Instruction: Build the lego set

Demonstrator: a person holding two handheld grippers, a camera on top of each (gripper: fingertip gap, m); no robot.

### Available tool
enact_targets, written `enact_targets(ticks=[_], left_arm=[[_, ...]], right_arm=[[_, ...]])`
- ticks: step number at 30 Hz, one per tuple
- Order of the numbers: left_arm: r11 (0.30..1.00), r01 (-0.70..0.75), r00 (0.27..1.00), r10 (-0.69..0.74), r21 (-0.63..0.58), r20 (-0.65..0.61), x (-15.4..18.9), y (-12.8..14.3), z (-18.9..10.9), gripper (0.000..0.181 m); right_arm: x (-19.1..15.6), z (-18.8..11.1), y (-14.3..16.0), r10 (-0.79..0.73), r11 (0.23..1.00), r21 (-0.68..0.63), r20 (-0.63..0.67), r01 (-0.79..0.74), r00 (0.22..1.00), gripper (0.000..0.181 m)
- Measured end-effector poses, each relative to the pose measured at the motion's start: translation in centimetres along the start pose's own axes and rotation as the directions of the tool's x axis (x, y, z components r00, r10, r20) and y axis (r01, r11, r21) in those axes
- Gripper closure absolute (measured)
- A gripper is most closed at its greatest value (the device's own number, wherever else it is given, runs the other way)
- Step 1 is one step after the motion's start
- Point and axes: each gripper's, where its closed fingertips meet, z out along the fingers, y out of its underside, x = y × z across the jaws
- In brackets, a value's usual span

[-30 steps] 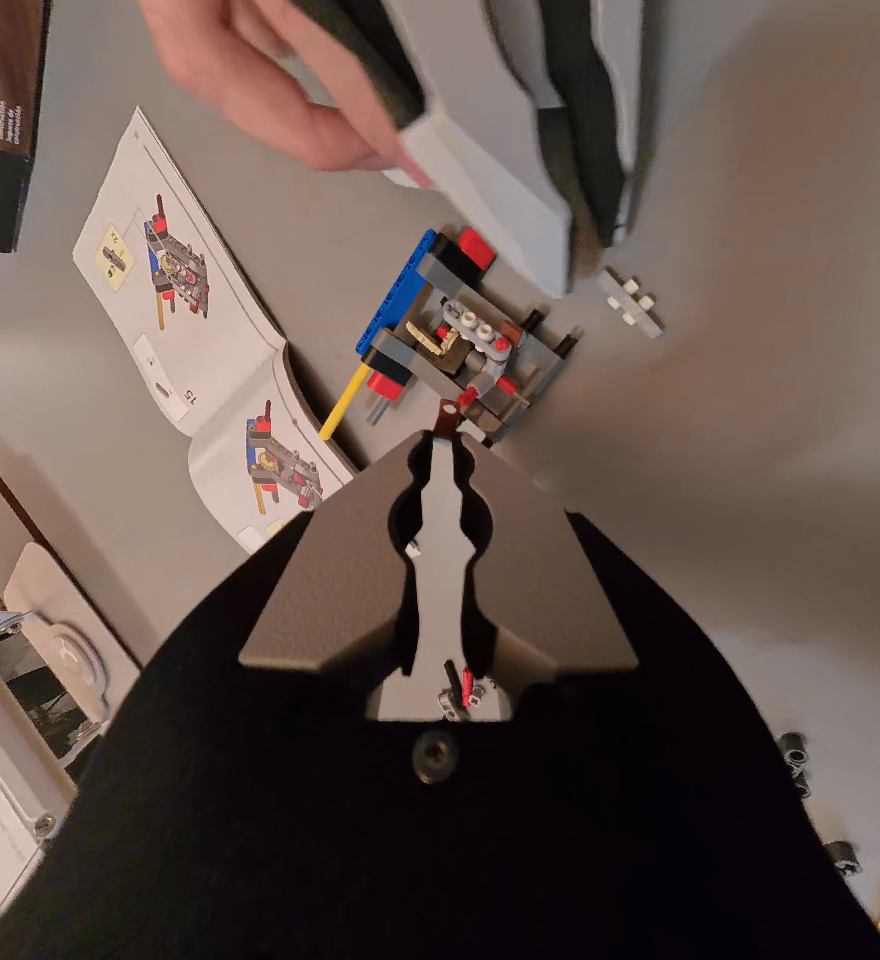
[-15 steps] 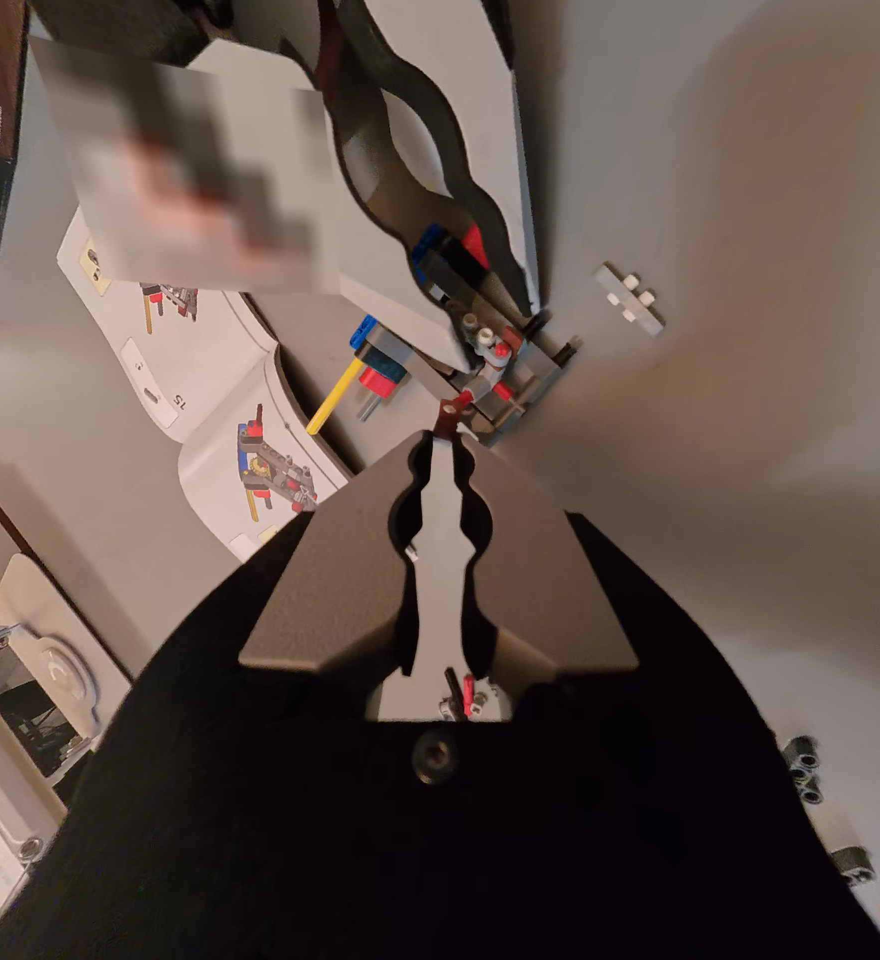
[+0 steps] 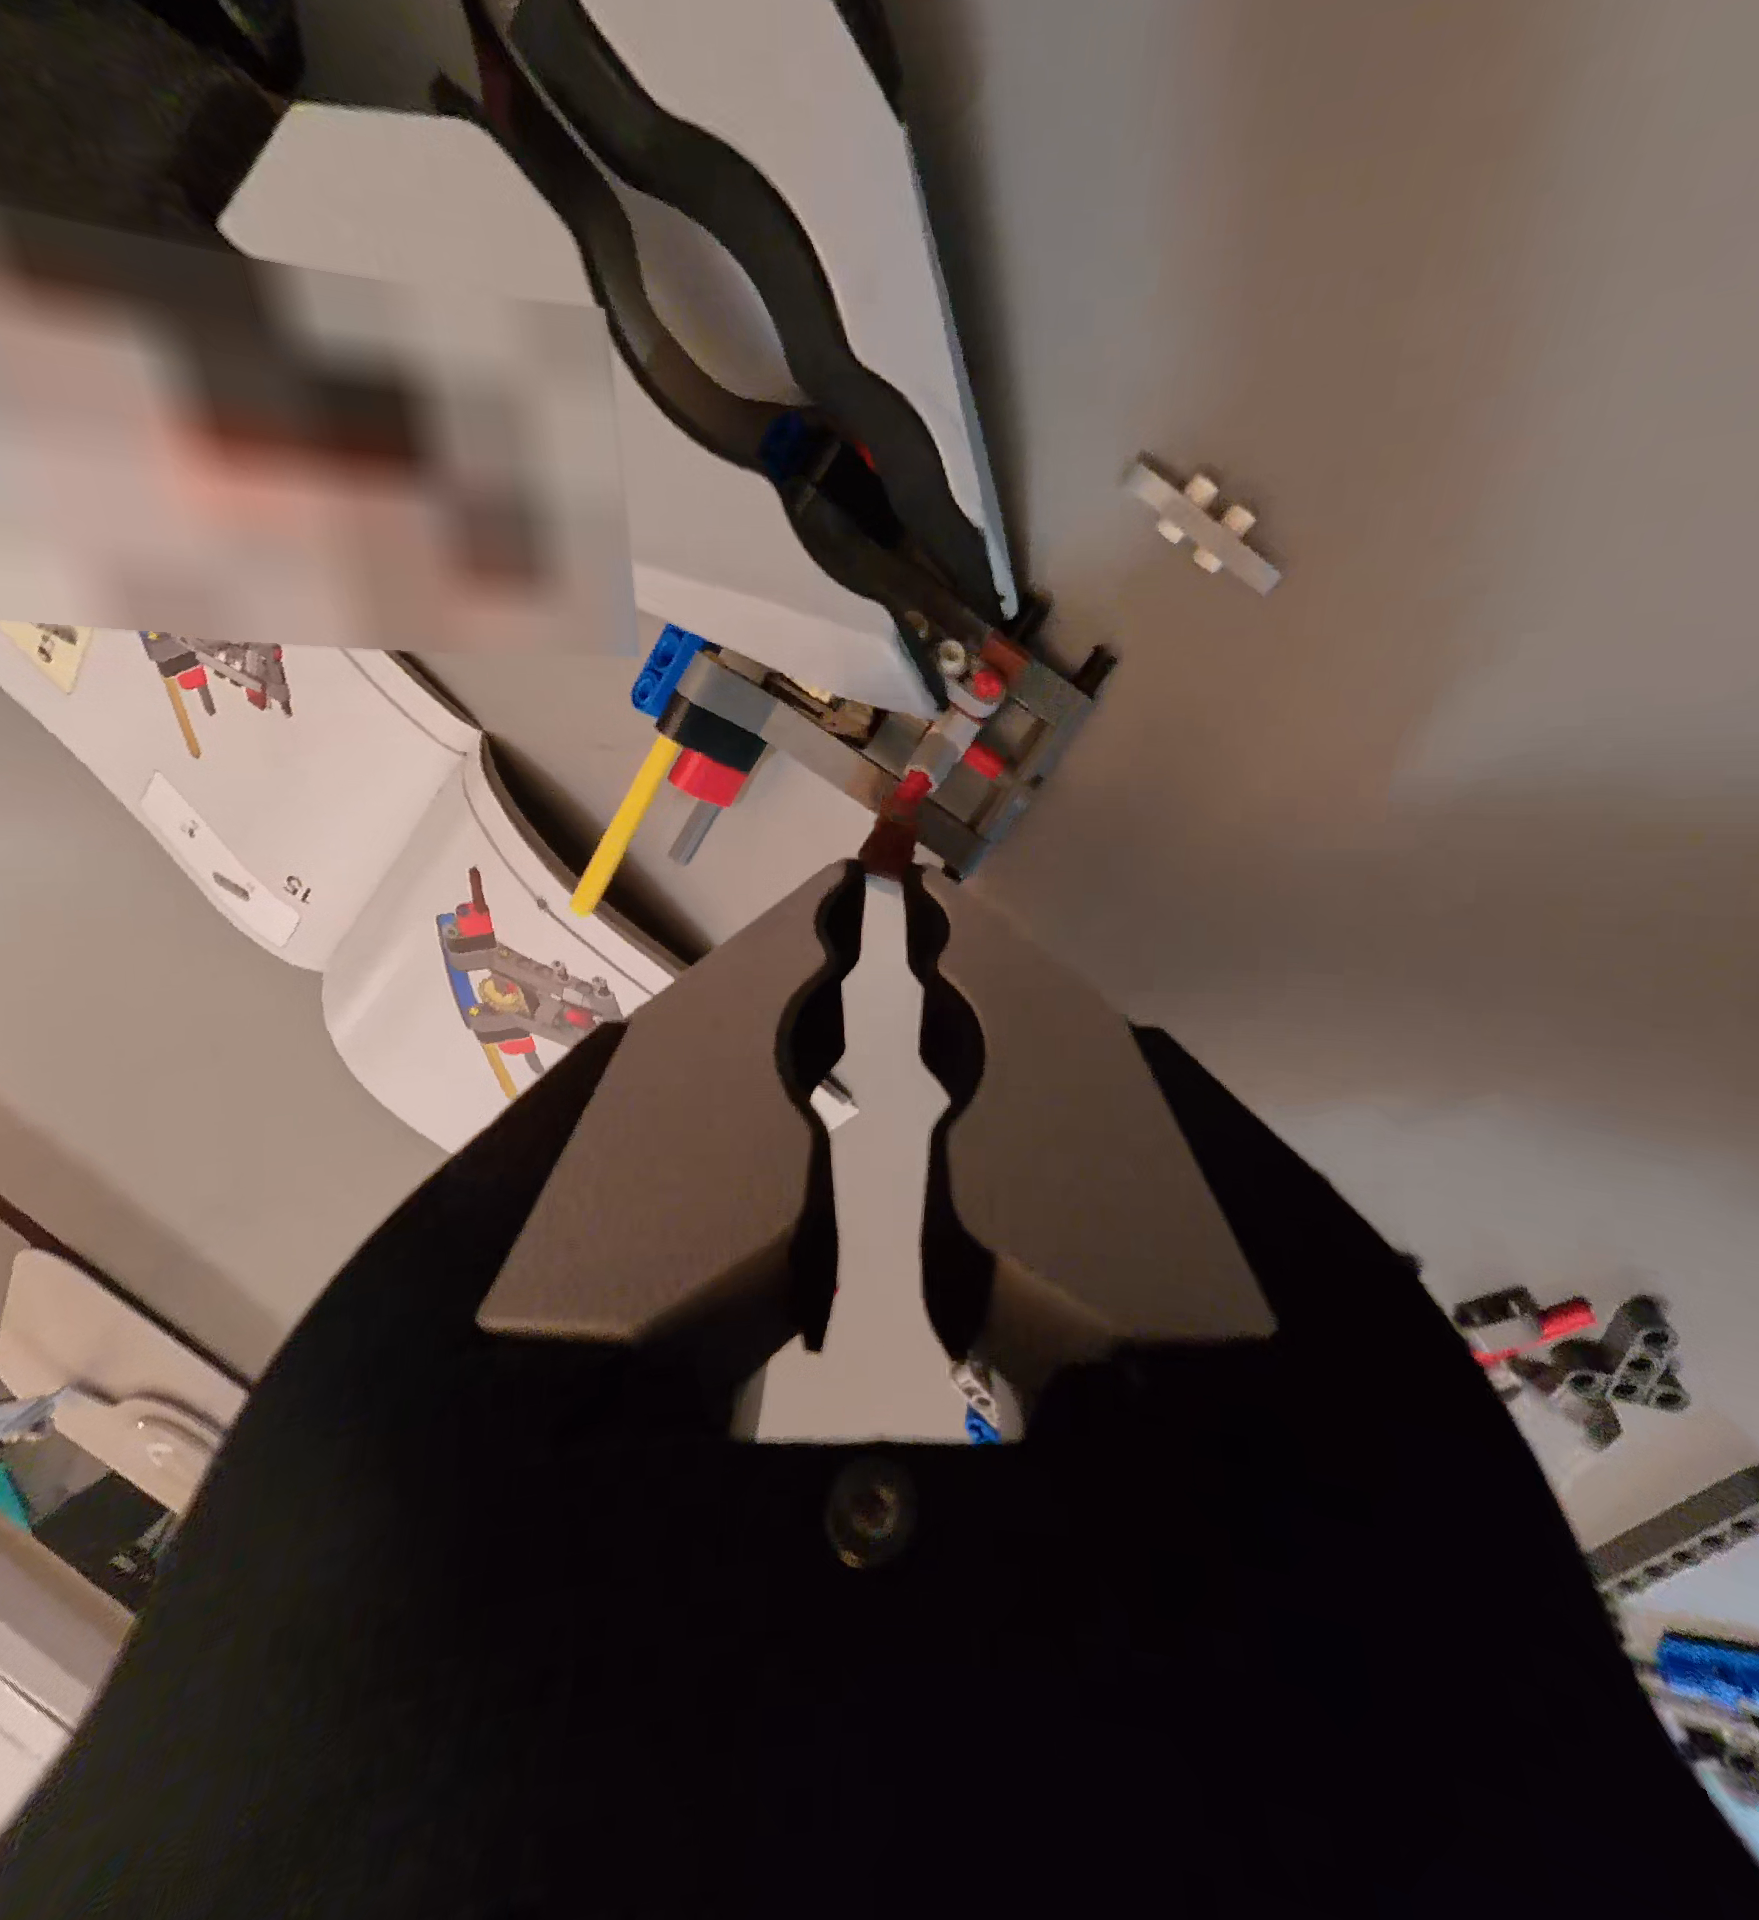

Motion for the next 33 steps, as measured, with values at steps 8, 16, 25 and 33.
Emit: enact_targets(ticks=[8, 16, 25, 33], left_arm=[[0.978, -0.183, 0.981, 0.175, -0.105, -0.079, -0.1, -0.2, 0.0, 0.176], [0.943, -0.288, 0.957, 0.276, -0.167, -0.093, -0.1, -0.4, 0.3, 0.176], [0.961, -0.114, 0.993, 0.112, -0.253, -0.02, -0.1, 0.8, 0.0, 0.154], [0.985, 0.06, 0.995, -0.047, -0.162, 0.084, 0.4, 0.7, -1.1, 0.155]], right_arm=[[0.0, 0.0, 0.0, -0.012, 1.0, 0.006, 0.007, 0.012, 1.0, 0.168], [-0.1, -0.1, 0.0, -0.02, 1.0, 0.008, 0.005, 0.02, 1.0, 0.167], [-0.2, -0.2, 0.0, -0.037, 0.999, 0.014, 0.004, 0.037, 0.999, 0.167], [-0.2, -0.2, 0.0, -0.039, 0.999, 0.014, 0.004, 0.039, 0.999, 0.167]])
